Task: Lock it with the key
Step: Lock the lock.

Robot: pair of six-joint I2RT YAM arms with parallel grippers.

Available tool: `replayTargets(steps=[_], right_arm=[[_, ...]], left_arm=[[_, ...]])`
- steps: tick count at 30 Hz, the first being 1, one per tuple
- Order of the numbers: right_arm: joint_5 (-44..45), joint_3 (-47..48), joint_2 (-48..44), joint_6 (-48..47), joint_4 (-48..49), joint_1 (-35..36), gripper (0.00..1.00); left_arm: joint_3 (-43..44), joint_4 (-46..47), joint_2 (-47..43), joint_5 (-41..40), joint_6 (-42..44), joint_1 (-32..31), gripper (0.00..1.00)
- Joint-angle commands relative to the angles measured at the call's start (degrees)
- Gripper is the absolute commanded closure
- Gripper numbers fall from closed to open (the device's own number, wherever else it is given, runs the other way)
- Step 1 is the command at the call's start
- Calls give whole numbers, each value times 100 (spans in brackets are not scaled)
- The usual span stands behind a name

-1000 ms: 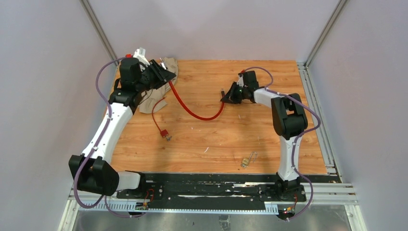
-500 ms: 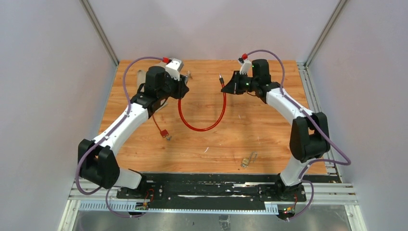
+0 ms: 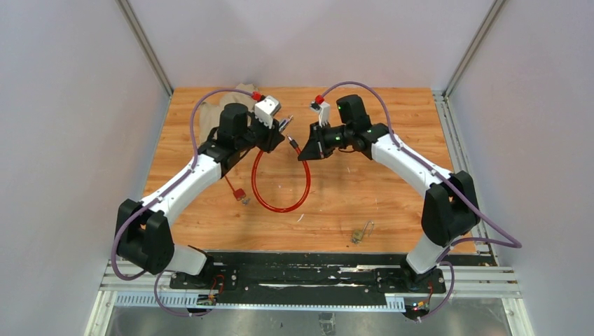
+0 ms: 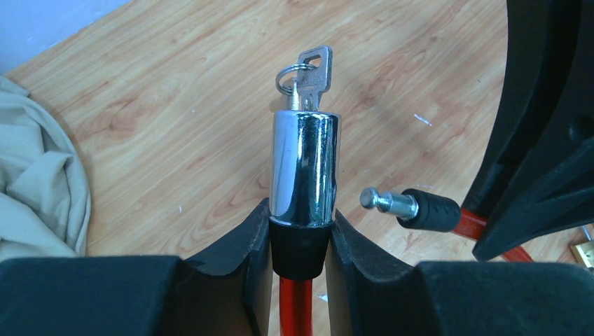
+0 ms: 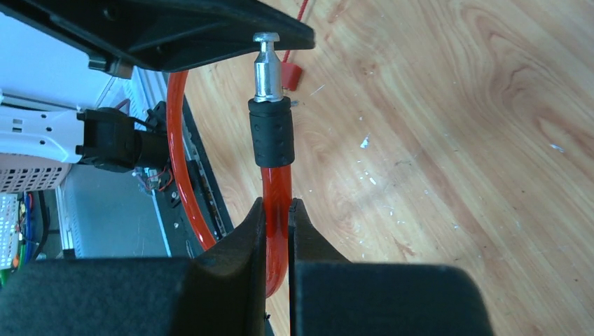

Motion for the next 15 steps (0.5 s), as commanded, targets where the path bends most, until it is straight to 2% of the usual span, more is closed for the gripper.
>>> replayTargets(steps=[1,15], right_arm=[[-441,278,39,-198,-256,156,99],[-357,392,90,-184,-308,155,99]], left_arm=[[99,429,1,157,246,-84,100],[-168,427,-244,118,754,-293,100]])
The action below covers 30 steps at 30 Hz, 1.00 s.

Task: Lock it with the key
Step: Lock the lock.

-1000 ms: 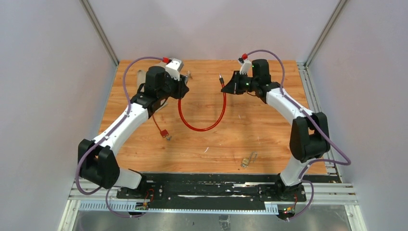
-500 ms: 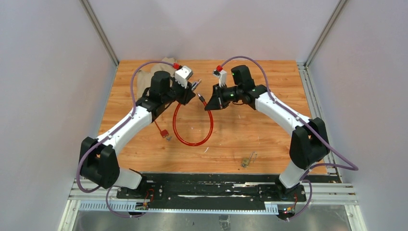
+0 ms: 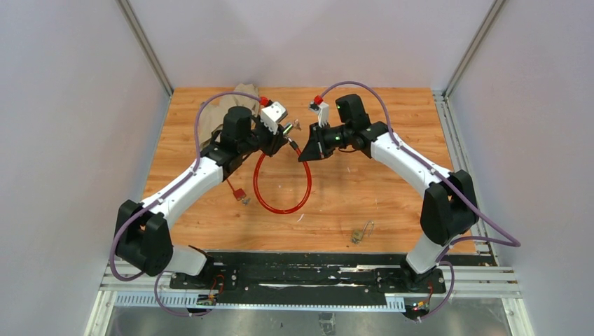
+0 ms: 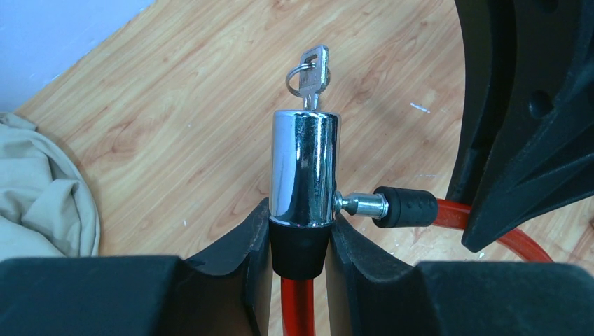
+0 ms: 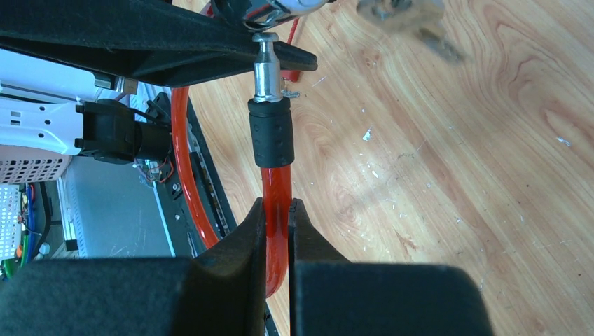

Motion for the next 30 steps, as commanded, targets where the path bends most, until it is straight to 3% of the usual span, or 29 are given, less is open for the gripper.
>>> replayTargets(steps=[1,30], right_arm=[[-269,207,17,-18,16,76,99],[-227,21,-188,18,180,-64,99]], left_arm=[[-71,320,-214,47,181,-76,100],[33,-13,-118,82,140,-76,100]])
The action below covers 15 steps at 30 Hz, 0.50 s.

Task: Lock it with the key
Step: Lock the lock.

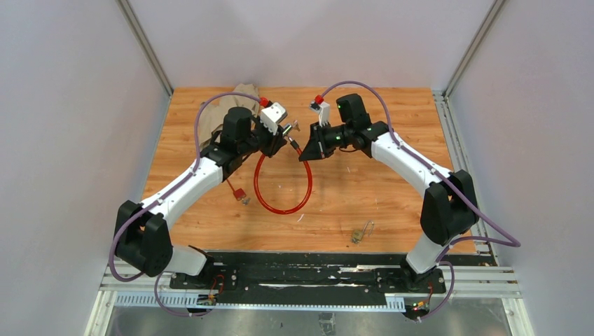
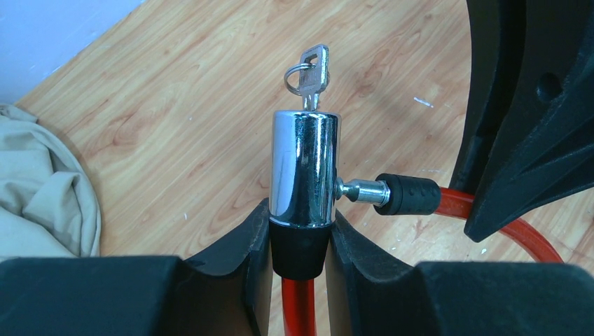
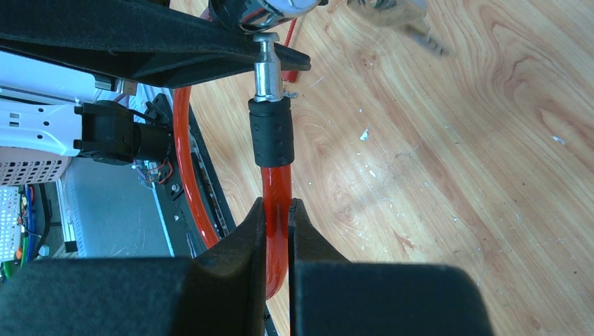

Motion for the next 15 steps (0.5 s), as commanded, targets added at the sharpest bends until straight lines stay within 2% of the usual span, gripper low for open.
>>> replayTargets(steps=[1,15], right_arm=[[-225,3,-199,21,198,-36,99],[-311,-210,-372,85,331,-100,99]], left_arm=[[76,65,-63,162,110,-71,100],[111,65,8,132,80,-70,100]])
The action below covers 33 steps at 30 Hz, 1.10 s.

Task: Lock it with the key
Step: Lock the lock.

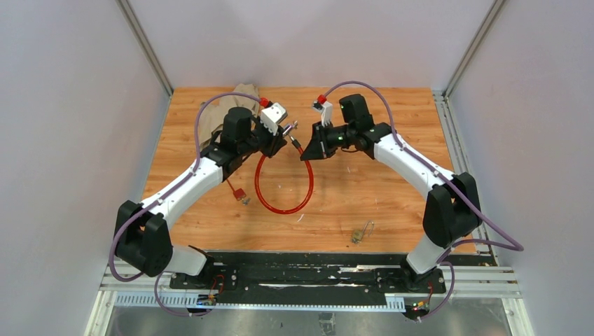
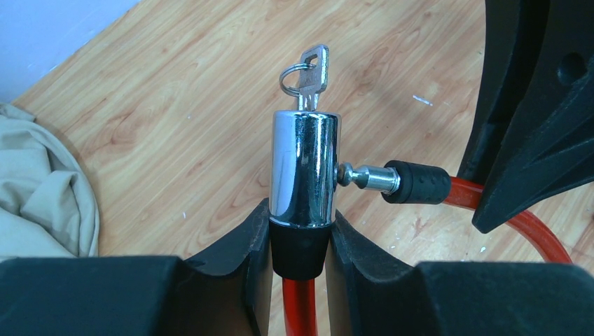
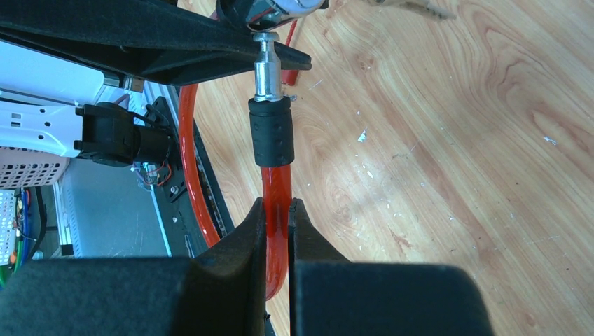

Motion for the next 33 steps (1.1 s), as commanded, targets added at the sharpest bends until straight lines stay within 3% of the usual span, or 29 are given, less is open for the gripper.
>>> replayTargets(steps=[1,33], right_arm=[[-299,-105,-240,85,211,-52,99],[-372,161,104,180,209,-75,99]], left_arm=[[104,104,6,125,77,-70,100],[107,-63,-35,376,353,-201,100]])
